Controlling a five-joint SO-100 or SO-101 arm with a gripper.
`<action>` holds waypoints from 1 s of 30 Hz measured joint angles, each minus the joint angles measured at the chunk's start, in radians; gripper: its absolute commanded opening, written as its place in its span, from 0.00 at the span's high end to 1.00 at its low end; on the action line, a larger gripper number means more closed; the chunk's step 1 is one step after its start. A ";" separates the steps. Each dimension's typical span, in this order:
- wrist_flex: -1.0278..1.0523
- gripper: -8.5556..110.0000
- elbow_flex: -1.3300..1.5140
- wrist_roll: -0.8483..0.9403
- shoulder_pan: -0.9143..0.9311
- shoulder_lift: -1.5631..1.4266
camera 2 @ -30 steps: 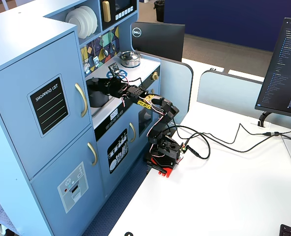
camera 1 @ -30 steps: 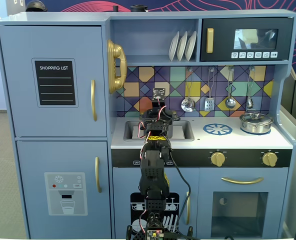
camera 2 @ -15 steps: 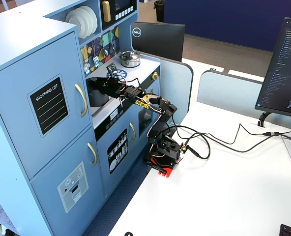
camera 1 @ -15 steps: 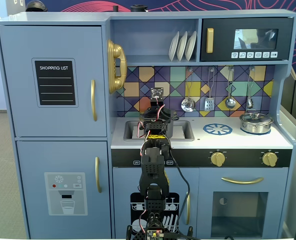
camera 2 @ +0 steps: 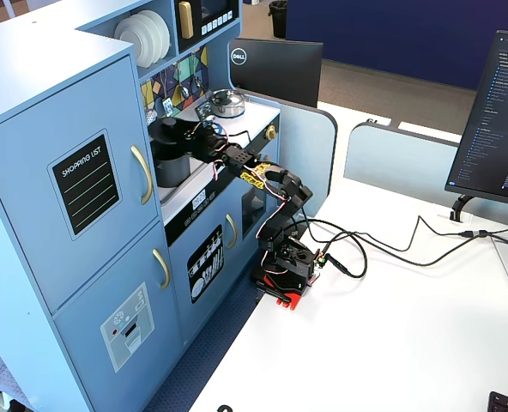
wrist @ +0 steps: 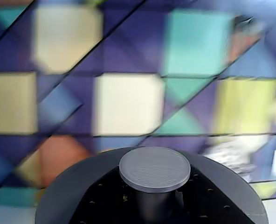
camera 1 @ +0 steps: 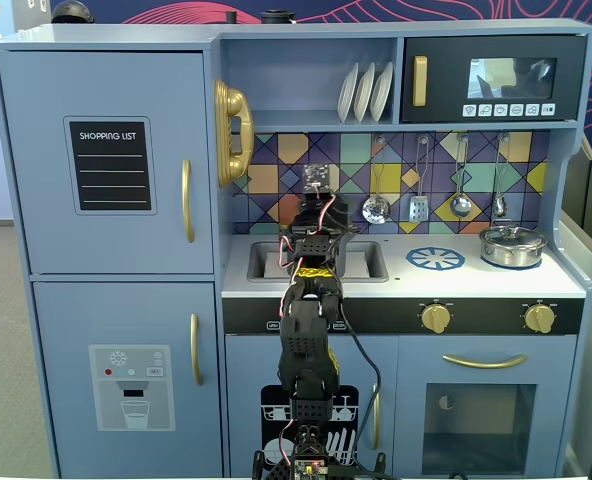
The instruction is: Take off the lid from the gray recipient and place it on the counter
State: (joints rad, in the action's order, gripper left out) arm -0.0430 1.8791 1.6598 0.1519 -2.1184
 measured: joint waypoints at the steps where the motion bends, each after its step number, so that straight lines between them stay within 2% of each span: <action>1: 0.011 0.93 -0.002 -0.009 0.029 -0.012; 6: 0.063 0.93 -0.002 -0.067 0.202 -0.071; 12: 0.037 0.93 0.098 -0.098 0.324 -0.106; 21: -0.264 0.93 0.364 -0.107 0.394 -0.025; 30: -0.420 0.93 0.371 -0.110 0.414 0.184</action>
State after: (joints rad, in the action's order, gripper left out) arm -0.4633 2.2503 1.5493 0.5660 -1.9343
